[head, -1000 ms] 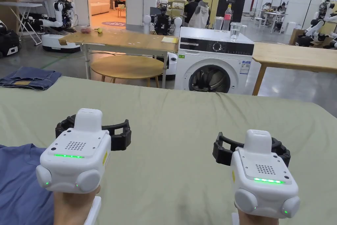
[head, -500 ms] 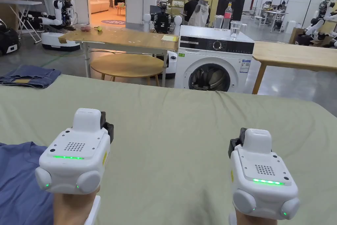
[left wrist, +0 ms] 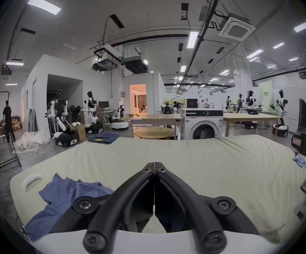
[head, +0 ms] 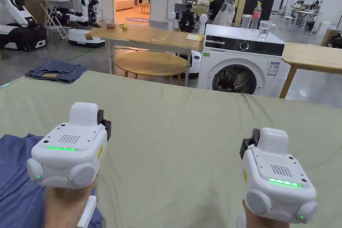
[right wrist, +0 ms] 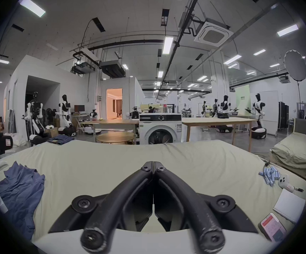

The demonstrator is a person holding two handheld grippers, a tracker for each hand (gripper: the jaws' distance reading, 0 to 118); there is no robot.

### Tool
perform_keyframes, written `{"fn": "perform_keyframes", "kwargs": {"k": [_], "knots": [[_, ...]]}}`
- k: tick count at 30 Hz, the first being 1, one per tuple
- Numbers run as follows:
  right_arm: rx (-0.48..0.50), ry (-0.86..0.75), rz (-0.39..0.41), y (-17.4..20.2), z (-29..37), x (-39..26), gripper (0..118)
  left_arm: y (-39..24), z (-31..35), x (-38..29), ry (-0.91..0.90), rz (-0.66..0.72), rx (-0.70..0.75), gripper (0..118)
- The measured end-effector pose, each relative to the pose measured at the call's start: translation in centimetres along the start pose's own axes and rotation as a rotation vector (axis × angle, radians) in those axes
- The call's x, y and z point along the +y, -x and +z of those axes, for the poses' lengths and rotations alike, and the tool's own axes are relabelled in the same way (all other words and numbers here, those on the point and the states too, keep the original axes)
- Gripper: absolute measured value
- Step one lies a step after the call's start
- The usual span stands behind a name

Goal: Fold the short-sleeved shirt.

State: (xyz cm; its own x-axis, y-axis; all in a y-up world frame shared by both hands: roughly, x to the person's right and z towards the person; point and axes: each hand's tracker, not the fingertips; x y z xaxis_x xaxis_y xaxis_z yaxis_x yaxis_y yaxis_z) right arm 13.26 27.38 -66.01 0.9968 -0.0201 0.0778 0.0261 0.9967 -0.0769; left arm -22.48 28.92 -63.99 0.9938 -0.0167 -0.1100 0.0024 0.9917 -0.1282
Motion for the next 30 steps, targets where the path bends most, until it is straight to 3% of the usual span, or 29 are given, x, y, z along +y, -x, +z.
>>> {"fn": "perform_keyframes", "kwargs": {"k": [5, 12, 17, 18, 22, 23, 30], "knots": [[0.112, 0.013, 0.016, 4.7, -0.1, 0.3, 0, 4.8, 1.6, 0.4, 0.063, -0.025, 0.081, 0], [0.257, 0.043, 0.064, 10.9, 0.2, -0.8, 0, 13.0, 2.3, -0.7, 0.371, 0.030, 0.132, 0], [0.304, 0.081, 0.090, 12.8, 0.3, -2.6, 0, 17.3, 1.1, -3.0, 0.635, 0.155, 0.056, 0], [0.309, 0.089, 0.096, 13.1, 0.3, -2.9, 0, 17.6, 0.8, -3.4, 0.671, 0.160, 0.033, 4], [0.319, 0.120, 0.108, 13.3, 0.0, -3.9, 0, 17.5, -0.8, -5.4, 0.770, 0.160, -0.028, 79], [0.318, 0.126, 0.112, 13.3, -0.1, -4.0, 0, 17.4, -1.5, -6.0, 0.784, 0.160, -0.024, 85], [0.302, 0.154, 0.129, 12.3, -0.3, -4.6, 0, 17.2, -6.4, -12.4, 0.956, 0.066, 0.132, 85]]}}
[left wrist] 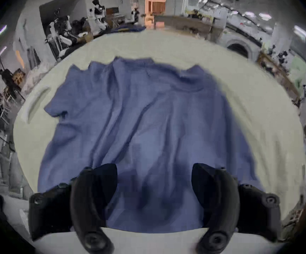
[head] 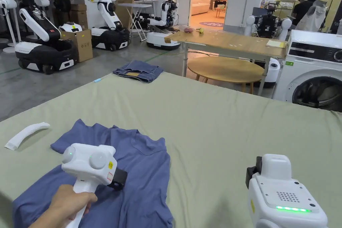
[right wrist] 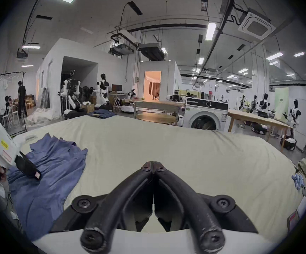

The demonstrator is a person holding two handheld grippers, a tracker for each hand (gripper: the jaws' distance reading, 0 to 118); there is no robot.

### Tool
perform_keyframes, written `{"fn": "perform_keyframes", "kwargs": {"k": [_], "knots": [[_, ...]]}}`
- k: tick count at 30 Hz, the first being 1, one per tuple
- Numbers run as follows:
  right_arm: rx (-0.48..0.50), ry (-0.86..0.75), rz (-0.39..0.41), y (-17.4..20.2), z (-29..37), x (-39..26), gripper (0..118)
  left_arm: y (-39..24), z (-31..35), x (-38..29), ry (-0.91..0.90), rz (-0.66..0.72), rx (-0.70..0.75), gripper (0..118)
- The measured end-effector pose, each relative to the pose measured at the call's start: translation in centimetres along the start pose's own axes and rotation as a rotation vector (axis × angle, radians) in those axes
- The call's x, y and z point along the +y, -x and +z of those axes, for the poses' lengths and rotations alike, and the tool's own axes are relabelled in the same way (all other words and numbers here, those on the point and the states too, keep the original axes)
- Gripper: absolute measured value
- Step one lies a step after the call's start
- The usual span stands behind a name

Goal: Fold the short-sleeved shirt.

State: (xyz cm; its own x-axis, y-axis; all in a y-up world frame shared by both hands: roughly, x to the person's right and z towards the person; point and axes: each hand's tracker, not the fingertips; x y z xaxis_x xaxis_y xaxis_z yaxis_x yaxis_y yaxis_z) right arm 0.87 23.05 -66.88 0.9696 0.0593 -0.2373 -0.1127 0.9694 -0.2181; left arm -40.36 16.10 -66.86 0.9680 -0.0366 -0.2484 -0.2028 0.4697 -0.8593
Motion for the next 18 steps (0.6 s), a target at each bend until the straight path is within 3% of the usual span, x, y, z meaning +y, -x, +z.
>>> {"fn": "perform_keyframes", "kwargs": {"k": [4, 5, 6, 7, 9, 14, 18], "knots": [[-0.015, 0.018, -0.005, -0.7, 0.0, -0.3, 0, -0.4, -0.1, -1.5, -0.079, -0.046, -0.007, 82], [-0.019, 0.019, -0.008, -0.9, 0.0, -0.3, 0, -1.0, 0.2, -1.7, -0.092, -0.082, -0.012, 73], [-0.022, 0.019, -0.011, -1.0, 0.0, -0.4, 0, -1.4, 0.4, -1.9, -0.109, -0.109, -0.036, 60], [-0.026, 0.020, -0.013, -1.1, 0.0, -0.5, 0, -1.8, 0.6, -2.2, -0.126, -0.120, -0.029, 35], [-0.028, 0.028, -0.018, -1.3, -0.1, -0.6, 0, -1.6, 0.6, -2.2, -0.127, -0.103, -0.031, 0], [-0.036, 0.042, -0.029, -1.7, 0.0, -0.9, 0, -0.6, 1.3, -2.2, -0.140, -0.058, -0.068, 0], [-0.050, 0.041, -0.050, -2.3, 0.4, -0.8, 0, 0.1, 3.9, -1.6, -0.304, 0.000, -0.163, 0]]}}
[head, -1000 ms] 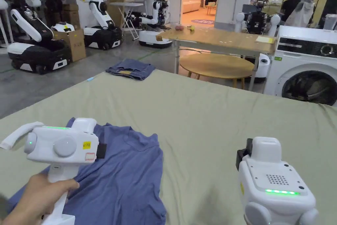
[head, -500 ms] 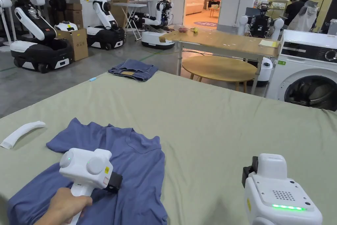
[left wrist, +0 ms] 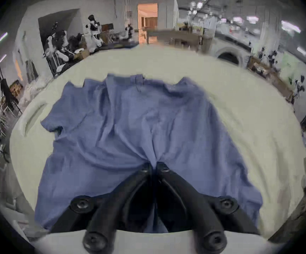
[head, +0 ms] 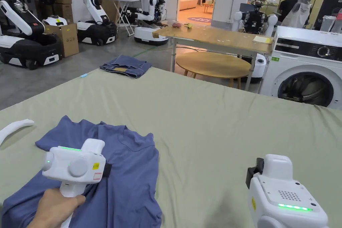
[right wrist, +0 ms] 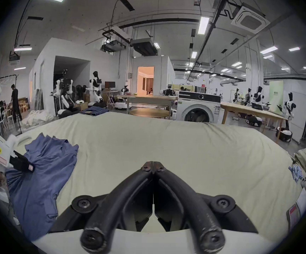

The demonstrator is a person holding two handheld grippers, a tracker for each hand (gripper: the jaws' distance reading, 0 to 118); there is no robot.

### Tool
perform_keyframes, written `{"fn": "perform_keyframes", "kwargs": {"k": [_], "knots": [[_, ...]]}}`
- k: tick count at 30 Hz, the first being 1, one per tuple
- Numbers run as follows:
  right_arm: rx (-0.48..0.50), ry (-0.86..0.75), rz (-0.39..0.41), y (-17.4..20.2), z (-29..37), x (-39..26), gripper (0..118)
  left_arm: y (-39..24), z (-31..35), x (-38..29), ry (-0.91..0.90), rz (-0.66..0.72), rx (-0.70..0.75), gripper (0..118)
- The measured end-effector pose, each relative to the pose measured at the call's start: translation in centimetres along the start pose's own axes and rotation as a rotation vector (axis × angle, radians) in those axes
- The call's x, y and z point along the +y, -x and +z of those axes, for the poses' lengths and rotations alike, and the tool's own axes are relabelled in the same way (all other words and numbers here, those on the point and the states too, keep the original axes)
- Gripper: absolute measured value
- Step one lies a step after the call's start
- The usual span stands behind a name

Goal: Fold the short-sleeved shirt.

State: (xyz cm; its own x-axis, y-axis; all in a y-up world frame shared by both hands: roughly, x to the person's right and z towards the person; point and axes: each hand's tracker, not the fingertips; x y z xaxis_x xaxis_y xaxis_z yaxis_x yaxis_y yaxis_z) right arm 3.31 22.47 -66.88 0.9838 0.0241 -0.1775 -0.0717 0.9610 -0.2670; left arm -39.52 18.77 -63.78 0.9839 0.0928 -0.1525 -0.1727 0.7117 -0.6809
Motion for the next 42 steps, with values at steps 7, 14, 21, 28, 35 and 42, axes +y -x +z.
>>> {"fn": "perform_keyframes", "kwargs": {"k": [7, 14, 21, 28, 35, 42], "knots": [[-0.019, -0.016, 0.008, -1.1, 1.1, 0.2, 0, -2.0, 3.8, 4.9, -0.150, -0.044, -0.024, 0], [-0.070, -0.043, -0.016, -4.2, 2.1, 1.3, 0, -8.5, 10.0, 11.7, -0.330, -0.094, -0.166, 0], [-0.142, -0.071, -0.033, -8.2, 3.9, 2.2, 0, -17.9, 12.5, 16.3, -0.396, -0.214, -0.315, 0], [-0.250, -0.084, -0.042, -13.4, 6.3, 2.0, 0, -29.9, 10.8, 17.0, -0.352, -0.334, -0.516, 0], [-0.365, -0.070, -0.069, -18.7, 9.2, 0.8, 0, -40.8, 7.6, 12.4, -0.245, -0.457, -0.710, 0], [-0.444, -0.016, -0.100, -22.4, 10.7, -1.5, 0, -44.9, 4.3, 4.7, -0.094, -0.517, -0.804, 0]]}}
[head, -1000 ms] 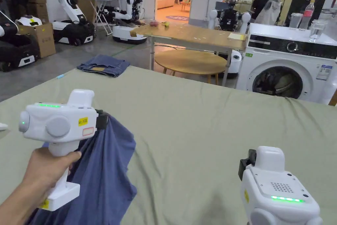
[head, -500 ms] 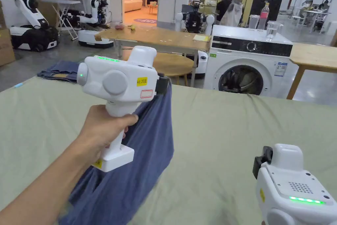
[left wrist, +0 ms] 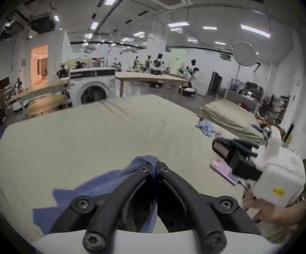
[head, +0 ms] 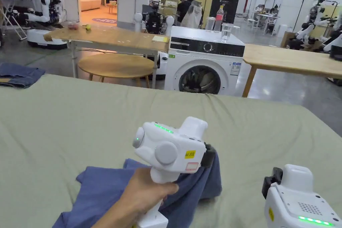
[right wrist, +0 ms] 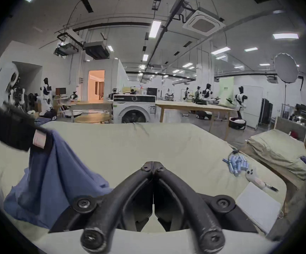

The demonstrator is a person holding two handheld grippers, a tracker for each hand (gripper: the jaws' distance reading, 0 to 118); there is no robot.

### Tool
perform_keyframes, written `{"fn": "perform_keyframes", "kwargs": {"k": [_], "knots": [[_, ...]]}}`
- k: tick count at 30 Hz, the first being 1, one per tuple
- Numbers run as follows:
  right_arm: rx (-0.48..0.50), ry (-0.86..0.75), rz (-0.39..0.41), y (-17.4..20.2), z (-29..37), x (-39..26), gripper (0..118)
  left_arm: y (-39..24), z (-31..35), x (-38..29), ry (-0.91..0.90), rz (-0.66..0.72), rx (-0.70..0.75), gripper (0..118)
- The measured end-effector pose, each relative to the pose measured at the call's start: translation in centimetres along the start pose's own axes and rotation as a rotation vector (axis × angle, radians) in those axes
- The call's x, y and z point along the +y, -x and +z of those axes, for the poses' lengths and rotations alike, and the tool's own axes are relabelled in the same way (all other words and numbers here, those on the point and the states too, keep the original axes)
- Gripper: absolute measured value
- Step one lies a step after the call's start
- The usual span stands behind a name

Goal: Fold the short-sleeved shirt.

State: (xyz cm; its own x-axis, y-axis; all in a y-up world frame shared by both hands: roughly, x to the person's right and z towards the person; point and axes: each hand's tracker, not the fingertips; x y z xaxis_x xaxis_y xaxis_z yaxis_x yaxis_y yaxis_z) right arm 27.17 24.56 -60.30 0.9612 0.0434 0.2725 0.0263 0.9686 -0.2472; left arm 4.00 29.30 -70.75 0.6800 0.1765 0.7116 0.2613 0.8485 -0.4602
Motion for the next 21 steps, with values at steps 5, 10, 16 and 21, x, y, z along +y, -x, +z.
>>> {"fn": "perform_keyframes", "kwargs": {"k": [5, 10, 16, 21], "knots": [[-0.009, 0.038, -0.012, -0.8, -0.1, -1.1, 0, -1.0, -1.3, -2.7, 0.049, 0.017, -0.016, 0], [0.024, 0.046, -0.013, 0.0, 0.1, -1.0, 0, -0.9, -0.2, -3.5, 0.074, 0.030, -0.004, 36], [0.084, 0.020, 0.000, 2.1, 0.6, 0.4, 0, 1.1, 4.7, -4.5, -0.056, 0.072, 0.168, 46], [0.136, 0.010, 0.001, 4.1, 0.6, 0.9, 0, 3.8, 8.6, -7.3, -0.127, 0.172, 0.295, 8]]}}
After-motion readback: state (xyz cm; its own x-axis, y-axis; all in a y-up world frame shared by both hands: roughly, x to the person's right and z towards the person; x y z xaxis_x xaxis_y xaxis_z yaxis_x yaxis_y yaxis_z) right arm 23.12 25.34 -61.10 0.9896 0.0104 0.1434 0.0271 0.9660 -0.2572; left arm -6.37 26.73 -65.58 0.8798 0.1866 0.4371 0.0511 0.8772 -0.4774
